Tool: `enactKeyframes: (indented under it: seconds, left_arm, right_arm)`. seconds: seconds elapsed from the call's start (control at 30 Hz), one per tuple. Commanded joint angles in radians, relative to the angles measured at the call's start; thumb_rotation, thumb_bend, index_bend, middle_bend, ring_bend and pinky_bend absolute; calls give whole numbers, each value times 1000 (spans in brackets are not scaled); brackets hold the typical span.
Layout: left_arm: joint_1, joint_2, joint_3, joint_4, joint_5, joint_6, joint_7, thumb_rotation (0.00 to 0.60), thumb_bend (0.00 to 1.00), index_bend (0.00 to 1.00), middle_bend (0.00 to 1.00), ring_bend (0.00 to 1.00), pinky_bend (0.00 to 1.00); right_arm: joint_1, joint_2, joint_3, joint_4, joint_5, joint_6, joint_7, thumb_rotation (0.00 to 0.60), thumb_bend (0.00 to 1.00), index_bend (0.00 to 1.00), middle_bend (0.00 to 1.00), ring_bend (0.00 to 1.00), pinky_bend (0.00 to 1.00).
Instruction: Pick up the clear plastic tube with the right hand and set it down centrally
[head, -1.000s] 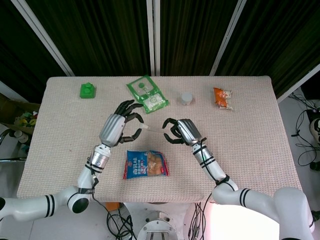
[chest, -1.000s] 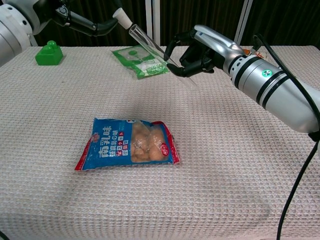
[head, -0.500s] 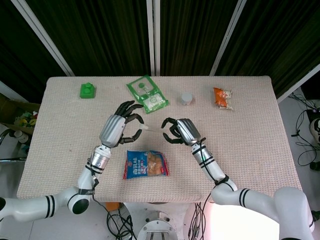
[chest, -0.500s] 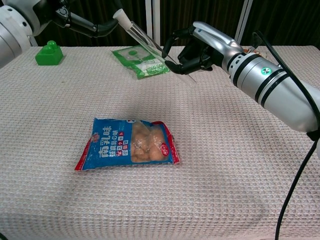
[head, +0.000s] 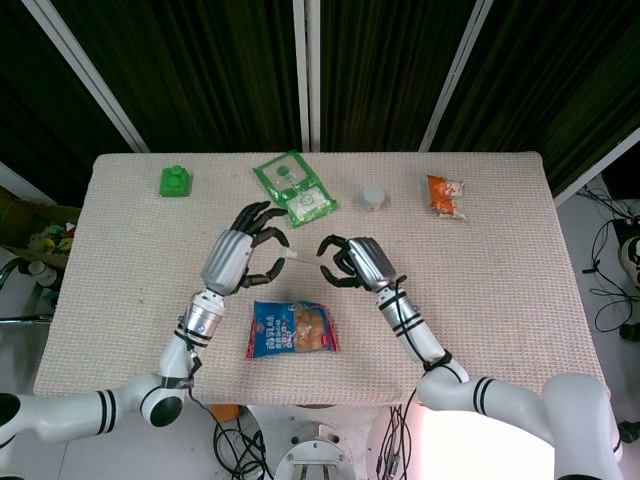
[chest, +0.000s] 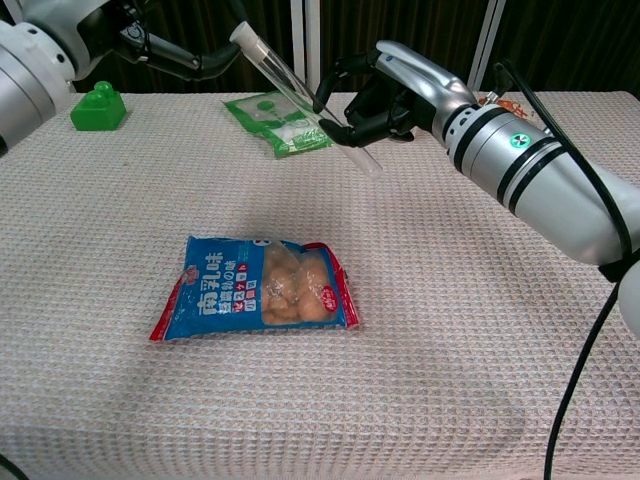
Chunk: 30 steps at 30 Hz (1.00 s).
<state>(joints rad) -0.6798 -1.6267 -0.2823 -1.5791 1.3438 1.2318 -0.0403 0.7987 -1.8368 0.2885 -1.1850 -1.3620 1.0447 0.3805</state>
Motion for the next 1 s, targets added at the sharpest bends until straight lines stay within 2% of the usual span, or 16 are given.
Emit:
enactKeyframes:
  seconds: [0.03, 0.37, 0.53, 0.6, 0.73, 0.83, 0.9, 1.0]
  left_arm:
    - [-2, -2, 1, 3, -2, -4, 1, 595, 555, 591, 179, 70, 87]
    - [-4, -5, 4, 15, 4, -5, 4, 595, 549, 574, 178, 70, 87]
    - [-5, 4, 9, 12, 7, -12, 7, 593, 510, 342, 161, 69, 87]
    - [-4, 10, 11, 11, 7, -15, 11, 593, 494, 286, 156, 69, 87]
    - [2, 42, 19, -2, 4, -24, 30, 579, 467, 232, 143, 62, 87]
    - [13, 77, 26, -12, -3, -26, 58, 522, 442, 217, 135, 62, 87]
    - [24, 109, 33, -14, -13, -28, 85, 506, 427, 213, 128, 62, 86]
    - [43, 141, 38, -12, -38, -26, 112, 505, 412, 206, 122, 62, 86]
  right_arm:
    - [2, -2, 1, 1, 1, -1, -1, 600, 691, 890, 1000, 1000, 1000]
    - [3, -4, 2, 3, 9, -5, -7, 600, 694, 890, 1000, 1000, 1000]
    - [0, 1, -1, 2, 10, -5, -11, 600, 694, 890, 1000, 1000, 1000]
    - [-3, 5, -3, 0, 10, -4, -14, 600, 694, 890, 1000, 1000, 1000]
    - [-8, 32, -10, -9, 11, -11, -46, 600, 694, 890, 1000, 1000, 1000]
    - [-9, 68, -16, -22, 13, -23, -95, 600, 696, 890, 1000, 1000, 1000]
    - [-8, 100, -21, -33, 22, -42, -152, 600, 696, 890, 1000, 1000, 1000]
    - [-3, 133, -21, -45, 51, -73, -227, 600, 695, 890, 1000, 1000, 1000]
